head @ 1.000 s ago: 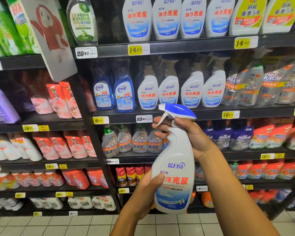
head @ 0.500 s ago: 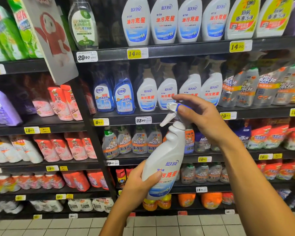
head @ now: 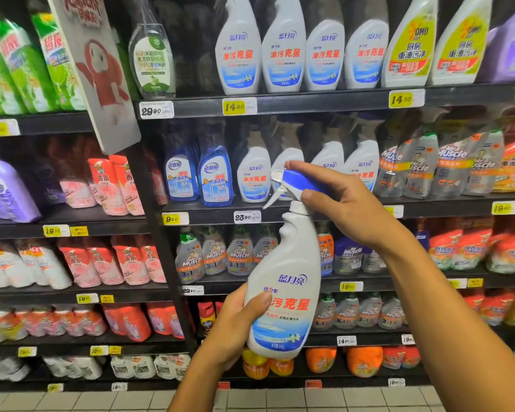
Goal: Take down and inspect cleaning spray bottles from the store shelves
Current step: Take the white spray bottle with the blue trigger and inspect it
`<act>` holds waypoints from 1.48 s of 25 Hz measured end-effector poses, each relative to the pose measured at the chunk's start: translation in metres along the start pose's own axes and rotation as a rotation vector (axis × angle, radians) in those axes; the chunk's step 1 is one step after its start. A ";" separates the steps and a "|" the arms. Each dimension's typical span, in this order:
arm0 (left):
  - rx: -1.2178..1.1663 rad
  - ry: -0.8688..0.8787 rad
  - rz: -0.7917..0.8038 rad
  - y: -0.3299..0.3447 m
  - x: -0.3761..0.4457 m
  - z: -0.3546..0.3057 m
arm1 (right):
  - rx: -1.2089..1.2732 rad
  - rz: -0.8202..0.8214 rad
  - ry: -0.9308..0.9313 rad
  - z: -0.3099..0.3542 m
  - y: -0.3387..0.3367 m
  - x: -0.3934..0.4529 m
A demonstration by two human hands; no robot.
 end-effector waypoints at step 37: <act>-0.501 -0.218 0.202 0.054 0.028 -0.009 | 0.294 -0.316 0.392 -0.002 0.054 0.008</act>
Point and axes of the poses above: each hand's wrist, its own x-axis towards the middle knuckle, its own y-axis out of the palm, z = x × y, the point moved 3 cm from there along x, towards the middle knuckle, and after that the axes turned 15 degrees about -y, right-handed, at the moved point
